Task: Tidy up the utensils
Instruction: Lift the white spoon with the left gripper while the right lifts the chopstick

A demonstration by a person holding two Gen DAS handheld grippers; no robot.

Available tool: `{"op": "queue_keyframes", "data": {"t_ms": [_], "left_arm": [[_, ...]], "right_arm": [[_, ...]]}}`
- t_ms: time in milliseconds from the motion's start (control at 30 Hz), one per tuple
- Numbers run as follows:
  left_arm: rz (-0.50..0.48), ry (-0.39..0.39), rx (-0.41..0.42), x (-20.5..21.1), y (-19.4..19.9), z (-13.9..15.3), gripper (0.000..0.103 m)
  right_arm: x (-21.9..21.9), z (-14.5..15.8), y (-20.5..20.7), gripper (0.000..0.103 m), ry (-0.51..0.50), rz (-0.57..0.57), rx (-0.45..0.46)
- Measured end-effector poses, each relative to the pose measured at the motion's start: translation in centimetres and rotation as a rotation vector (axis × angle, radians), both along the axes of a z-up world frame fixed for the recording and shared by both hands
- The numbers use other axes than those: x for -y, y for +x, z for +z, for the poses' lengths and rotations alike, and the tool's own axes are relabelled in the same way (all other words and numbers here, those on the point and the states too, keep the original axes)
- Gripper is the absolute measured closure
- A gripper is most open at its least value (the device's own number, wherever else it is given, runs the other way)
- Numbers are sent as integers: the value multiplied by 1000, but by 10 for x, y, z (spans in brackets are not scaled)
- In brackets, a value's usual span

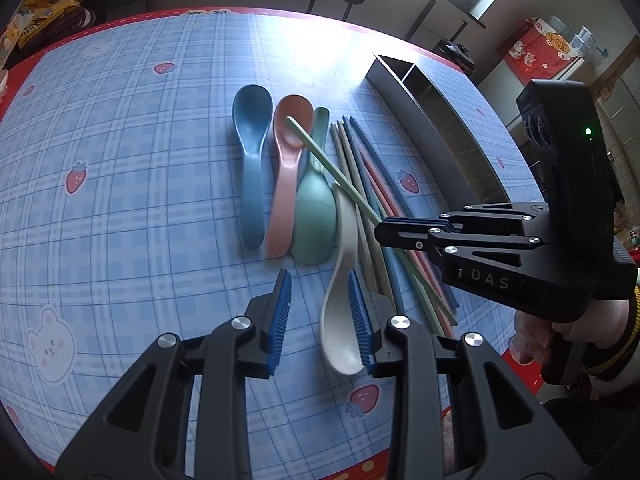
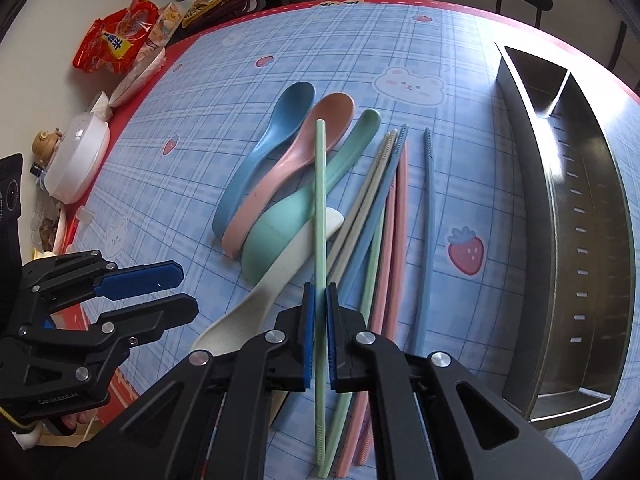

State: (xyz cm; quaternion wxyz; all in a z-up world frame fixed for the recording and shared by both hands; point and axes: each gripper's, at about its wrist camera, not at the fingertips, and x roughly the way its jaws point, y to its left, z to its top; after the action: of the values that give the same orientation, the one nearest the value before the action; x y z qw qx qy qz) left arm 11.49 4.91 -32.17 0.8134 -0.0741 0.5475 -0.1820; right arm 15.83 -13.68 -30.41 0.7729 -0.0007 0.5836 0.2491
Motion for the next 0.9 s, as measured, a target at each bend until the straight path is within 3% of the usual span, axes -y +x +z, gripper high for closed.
{"op": "queue_keyframes", "data": {"t_ms": [267,533,600,900], "left_arm": [[-33,-34,-50,18,14,-17,72],[-4,-79,-117,26,34,-36,73],[-7,-79,-131,27,37,-40,80],[-23,-64,-134,37,38,-43,82]], "right_arm": [[25,3,-17,97,32,-55,2],[38,12,-29,97,52,-76,23],[42,12,-31,97,56,-85,25],[47,10,-35,97,64,-97,11]]}}
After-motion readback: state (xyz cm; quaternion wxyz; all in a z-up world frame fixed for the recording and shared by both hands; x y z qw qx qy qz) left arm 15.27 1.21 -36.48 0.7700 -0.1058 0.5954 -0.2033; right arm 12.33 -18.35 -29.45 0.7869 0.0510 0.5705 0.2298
